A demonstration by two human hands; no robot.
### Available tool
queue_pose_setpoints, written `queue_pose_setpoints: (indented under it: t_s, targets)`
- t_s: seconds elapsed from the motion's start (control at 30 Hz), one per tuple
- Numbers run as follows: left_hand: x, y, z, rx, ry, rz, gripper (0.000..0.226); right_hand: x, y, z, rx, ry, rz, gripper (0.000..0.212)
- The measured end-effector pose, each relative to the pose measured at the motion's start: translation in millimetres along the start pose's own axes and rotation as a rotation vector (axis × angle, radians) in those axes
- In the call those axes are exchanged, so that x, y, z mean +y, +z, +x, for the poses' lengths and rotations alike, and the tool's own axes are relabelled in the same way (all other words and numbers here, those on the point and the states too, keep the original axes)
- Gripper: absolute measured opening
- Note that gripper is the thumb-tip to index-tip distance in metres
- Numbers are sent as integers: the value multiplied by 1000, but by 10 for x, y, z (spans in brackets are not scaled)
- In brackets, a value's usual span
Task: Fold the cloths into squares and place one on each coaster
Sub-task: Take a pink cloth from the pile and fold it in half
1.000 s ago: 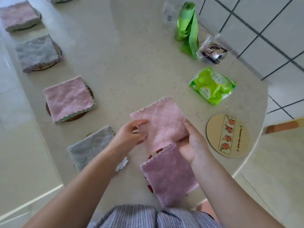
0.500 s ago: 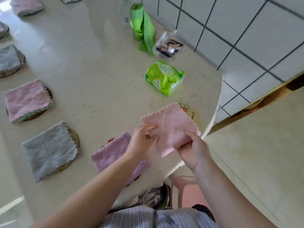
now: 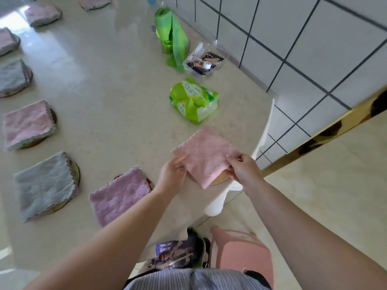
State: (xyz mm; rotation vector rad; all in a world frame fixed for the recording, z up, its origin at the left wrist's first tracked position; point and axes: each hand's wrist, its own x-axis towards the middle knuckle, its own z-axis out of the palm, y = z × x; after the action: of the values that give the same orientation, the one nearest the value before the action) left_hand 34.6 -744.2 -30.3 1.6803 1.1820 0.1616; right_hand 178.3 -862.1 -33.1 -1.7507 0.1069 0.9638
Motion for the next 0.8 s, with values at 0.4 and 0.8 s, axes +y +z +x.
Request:
queue_pose_setpoints:
  t_s: [0.4,0.8]
  targets:
    - [-5,-86,108,-65,-76,-100,45,125,-95,28,79,-108,-29,24]
    - [-184,-36,-286,-79,610,685,46,365,-135,-182,269,-641,-647,41]
